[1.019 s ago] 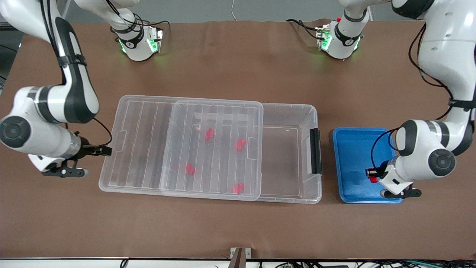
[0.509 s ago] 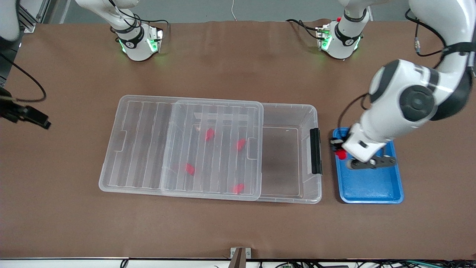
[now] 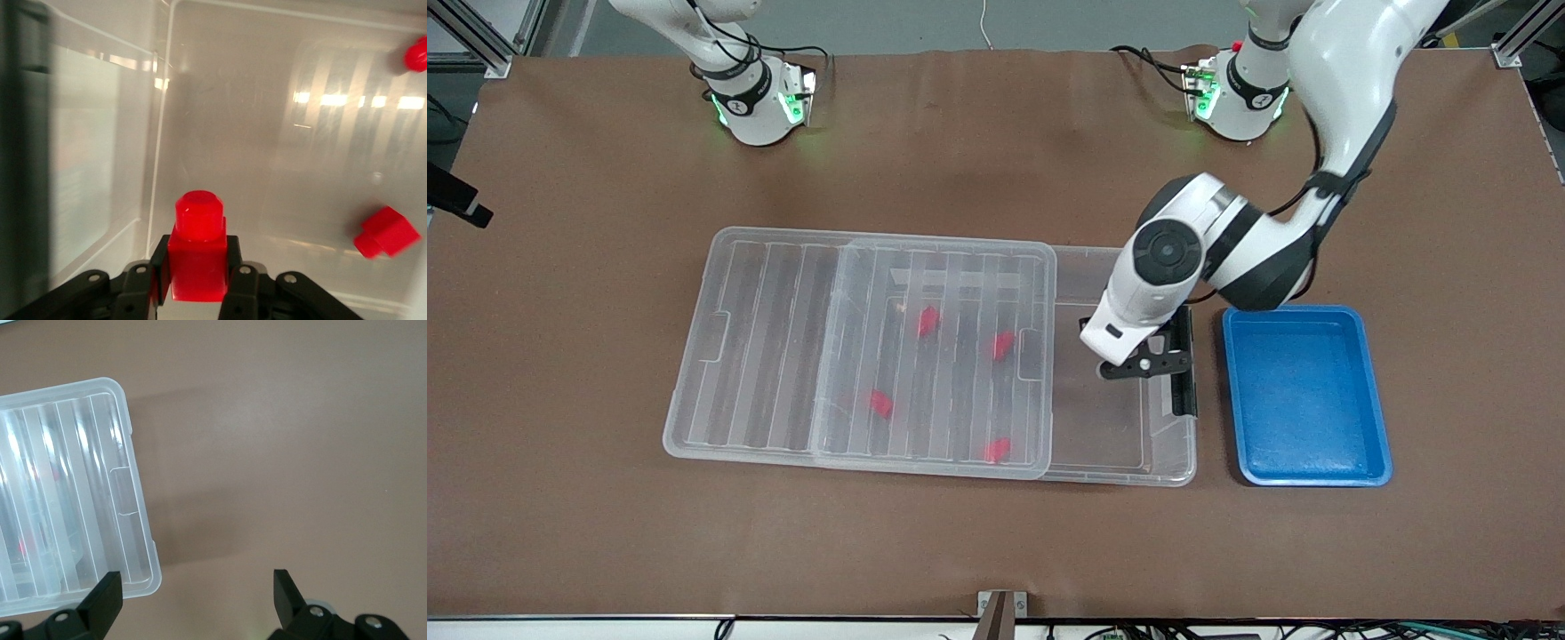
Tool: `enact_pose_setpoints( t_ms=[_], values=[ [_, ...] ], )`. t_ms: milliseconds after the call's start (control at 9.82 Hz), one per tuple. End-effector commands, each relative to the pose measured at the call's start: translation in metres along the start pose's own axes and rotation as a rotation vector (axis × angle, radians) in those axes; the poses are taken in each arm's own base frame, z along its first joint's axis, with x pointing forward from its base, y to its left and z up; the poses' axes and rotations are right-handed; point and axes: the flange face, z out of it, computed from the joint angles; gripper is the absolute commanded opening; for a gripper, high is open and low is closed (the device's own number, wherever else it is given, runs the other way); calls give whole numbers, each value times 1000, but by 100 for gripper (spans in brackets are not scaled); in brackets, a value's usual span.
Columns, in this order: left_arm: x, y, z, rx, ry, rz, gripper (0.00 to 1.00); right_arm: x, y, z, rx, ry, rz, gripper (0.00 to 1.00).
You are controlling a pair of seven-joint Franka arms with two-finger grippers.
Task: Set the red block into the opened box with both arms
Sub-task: 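Lift the red block with the left gripper and carry it over the box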
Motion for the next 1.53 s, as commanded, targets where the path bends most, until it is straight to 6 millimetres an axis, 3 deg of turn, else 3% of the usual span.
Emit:
enact_pose_setpoints(
  t_ms=[0, 204, 407, 509, 713, 815, 1019, 1120, 1426],
  values=[
    [4, 8, 59, -39, -22, 21, 0, -1, 0, -10, 15, 20, -15, 100],
    [4, 11, 95, -11, 16, 82, 0, -1, 0, -10, 15, 19, -15, 100],
    [5, 13, 117, -32, 10, 96, 1, -1, 0, -9, 14, 17, -15, 100],
    [6, 13, 125, -40, 4, 101, 14, -1, -1, -10, 15, 18, -16, 100],
    [9, 9, 123, -26, 21, 96, 98, -1, -1, -9, 14, 17, -16, 100],
    [9, 11, 117, -25, 27, 91, 100, -1, -1, -9, 14, 17, -16, 100],
    [9, 10, 80, -3, 57, 94, 100, -1, -3, -8, 13, 15, -22, 100],
    [2, 15, 57, 12, 50, 105, 100, 1, -9, -1, 11, -6, -31, 100],
    [-4, 3, -15, 100, 94, 117, 100, 2, -8, 2, 8, -16, -42, 100]
  ],
)
